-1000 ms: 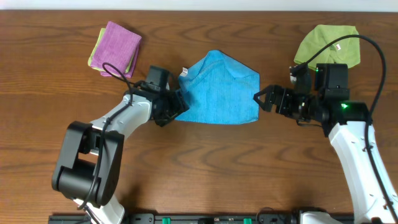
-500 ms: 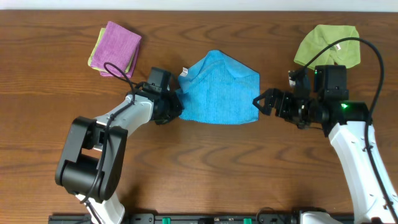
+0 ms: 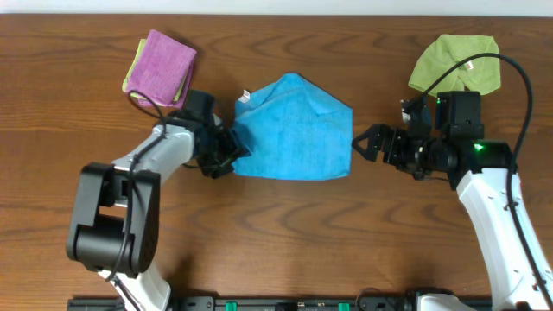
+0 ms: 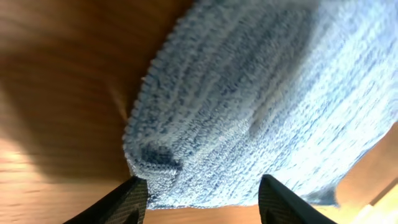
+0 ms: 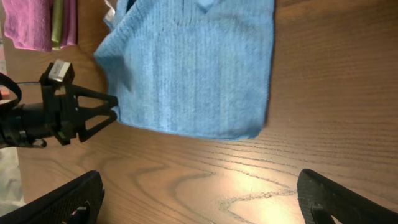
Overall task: Fold the cloth
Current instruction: 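Hold the left edge with the left gripper and reach right gripper to right edge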
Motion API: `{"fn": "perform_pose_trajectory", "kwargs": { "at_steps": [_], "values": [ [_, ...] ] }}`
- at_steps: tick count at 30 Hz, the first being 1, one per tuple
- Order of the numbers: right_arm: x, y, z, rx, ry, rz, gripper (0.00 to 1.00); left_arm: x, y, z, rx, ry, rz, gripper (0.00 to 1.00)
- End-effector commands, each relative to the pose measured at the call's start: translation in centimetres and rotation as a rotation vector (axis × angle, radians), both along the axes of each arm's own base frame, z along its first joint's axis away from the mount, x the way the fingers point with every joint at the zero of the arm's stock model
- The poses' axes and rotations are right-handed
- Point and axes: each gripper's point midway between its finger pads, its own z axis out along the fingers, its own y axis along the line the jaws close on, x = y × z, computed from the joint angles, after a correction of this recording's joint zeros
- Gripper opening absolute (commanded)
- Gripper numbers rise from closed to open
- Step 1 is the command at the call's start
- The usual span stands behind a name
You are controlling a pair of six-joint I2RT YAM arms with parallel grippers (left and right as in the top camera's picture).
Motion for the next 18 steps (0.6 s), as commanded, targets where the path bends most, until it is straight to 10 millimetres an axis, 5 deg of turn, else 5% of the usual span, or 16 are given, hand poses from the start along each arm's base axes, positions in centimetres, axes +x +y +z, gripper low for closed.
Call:
{"fn": "perform_pose_trajectory", "kwargs": {
  "at_steps": [1, 8, 18],
  "values": [
    [-0.1, -0.2, 0.5, 0.005, -0.012, -0.011, 0.99, -1.5, 2.4, -2.6, 0.048, 0.079, 0.034, 0.49],
    [0.0, -0.2, 0.5, 0.005, -0.016, -0.01, 0.99, -1.4, 1.3, -1.4, -0.072, 0.048, -0.021, 0.44],
    [0.0, -0.2, 0.5, 0.005, -0.016, -0.01, 0.99, -0.8, 1.0, 1.7, -0.092, -0.053, -0.062, 0.52]
  ]
}}
